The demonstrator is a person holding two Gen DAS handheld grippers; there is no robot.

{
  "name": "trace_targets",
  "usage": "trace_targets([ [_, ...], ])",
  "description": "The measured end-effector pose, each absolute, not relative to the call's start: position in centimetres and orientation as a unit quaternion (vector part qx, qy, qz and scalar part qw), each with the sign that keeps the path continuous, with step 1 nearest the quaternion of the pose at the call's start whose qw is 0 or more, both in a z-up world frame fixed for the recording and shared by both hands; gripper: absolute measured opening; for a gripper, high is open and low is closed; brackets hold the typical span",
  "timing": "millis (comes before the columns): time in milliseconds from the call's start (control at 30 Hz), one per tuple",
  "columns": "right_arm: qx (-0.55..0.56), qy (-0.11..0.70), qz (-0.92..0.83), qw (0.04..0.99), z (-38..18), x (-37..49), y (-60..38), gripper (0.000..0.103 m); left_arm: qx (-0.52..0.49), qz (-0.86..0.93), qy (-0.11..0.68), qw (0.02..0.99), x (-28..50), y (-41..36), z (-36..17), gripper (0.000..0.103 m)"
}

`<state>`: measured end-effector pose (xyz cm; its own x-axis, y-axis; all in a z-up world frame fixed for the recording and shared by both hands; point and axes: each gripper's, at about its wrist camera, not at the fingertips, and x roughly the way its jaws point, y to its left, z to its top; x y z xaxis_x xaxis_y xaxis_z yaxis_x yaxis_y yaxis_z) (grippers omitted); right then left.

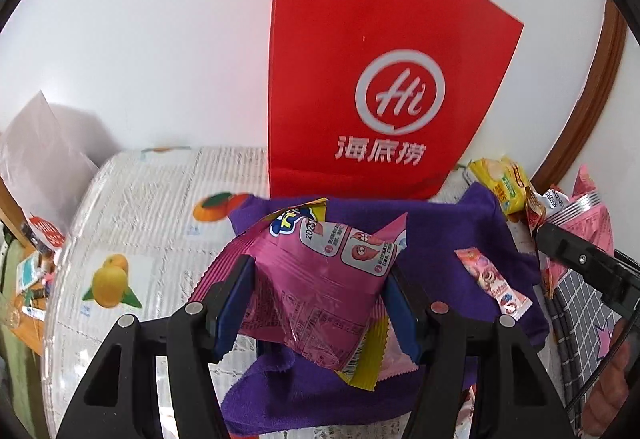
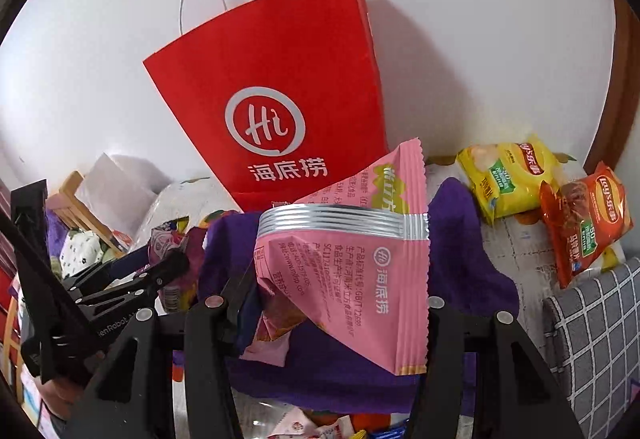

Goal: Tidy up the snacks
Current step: 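Lift both packets and carry them over the purple towel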

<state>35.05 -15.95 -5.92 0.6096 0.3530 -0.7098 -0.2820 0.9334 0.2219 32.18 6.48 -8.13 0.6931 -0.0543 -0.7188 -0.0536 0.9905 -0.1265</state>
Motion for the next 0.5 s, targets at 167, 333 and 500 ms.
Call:
trace_targets([
  [167,0.052,0.424,0.172,0.888,-6.8,35.9,-16.8,0.053,-0.068,0.0,0.404,0.912,32.7,6.2,-9.0,0.061],
  [333,0.043,0.441,0.173,0.88,-7.8,36.5,-16.9,0.054,-0.064,-0.001,0.408,0.911,32.9,5.8,-9.2,0.061],
  [500,0.035,0.456,0.173,0.872,-8.7,36.8,-16.4,0.054,-0.062,0.001,0.411,0.91,33.0,5.7,-9.3,0.061],
])
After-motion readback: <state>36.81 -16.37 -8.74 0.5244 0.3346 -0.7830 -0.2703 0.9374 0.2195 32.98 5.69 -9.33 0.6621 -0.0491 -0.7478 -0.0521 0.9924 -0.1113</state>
